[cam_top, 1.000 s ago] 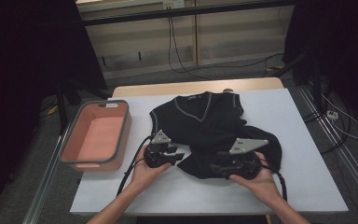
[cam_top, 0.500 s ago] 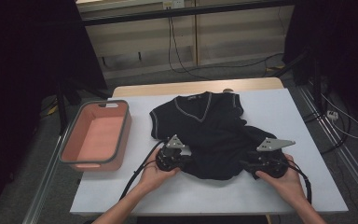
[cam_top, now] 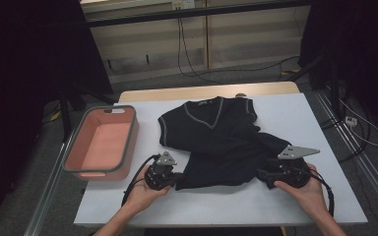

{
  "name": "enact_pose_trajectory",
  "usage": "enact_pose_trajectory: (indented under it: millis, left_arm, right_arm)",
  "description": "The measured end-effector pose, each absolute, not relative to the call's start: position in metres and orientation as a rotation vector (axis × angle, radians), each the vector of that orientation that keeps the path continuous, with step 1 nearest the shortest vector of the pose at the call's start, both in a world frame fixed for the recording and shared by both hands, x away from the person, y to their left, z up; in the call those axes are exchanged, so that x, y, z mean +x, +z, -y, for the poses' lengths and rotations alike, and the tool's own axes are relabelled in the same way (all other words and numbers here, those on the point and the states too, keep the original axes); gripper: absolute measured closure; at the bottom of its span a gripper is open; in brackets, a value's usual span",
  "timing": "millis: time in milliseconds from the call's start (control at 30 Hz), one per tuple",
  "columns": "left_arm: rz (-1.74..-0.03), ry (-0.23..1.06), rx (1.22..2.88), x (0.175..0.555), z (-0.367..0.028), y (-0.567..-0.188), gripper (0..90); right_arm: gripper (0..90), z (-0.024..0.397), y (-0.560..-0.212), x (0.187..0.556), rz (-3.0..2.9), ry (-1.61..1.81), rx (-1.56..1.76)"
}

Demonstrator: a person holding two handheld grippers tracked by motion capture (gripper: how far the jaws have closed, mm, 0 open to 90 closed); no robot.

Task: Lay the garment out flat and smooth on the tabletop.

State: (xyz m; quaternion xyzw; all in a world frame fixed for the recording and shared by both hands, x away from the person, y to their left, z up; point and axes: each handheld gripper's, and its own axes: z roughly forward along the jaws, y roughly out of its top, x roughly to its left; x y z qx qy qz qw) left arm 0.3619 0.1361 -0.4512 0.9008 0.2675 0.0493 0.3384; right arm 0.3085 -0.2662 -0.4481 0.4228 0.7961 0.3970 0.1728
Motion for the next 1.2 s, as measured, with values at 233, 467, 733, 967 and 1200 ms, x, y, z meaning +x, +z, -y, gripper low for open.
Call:
enact_pose_trajectory:
  millis: [233, 467, 733, 967, 1200]
  left_arm:
    - [-0.736, 0.184, 2.346, 0.346, -0.159, -0.447, 86.6]
    - [-0.772, 0.186, 2.302, 0.331, -0.188, -0.447, 86.6]
    - [-0.737, 0.212, 2.280, 0.330, -0.180, -0.449, 83.2]
    - [-0.737, 0.240, 2.266, 0.336, -0.171, -0.448, 69.6]
    - [-0.812, 0.204, 2.251, 0.358, -0.167, -0.456, 58.9]
  right_arm:
    - [45.7, 0.272, -0.446, 0.304, -2.247, 1.140, 1.182]
    - [52.9, 0.279, -0.450, 0.297, -2.252, 1.078, 1.202]
    - [51.2, 0.299, -0.448, 0.268, -2.174, 1.020, 1.249]
    - [44.9, 0.315, -0.451, 0.269, -2.093, 1.014, 1.316]
    - [68.6, 0.305, -0.458, 0.281, -2.156, 0.920, 1.280]
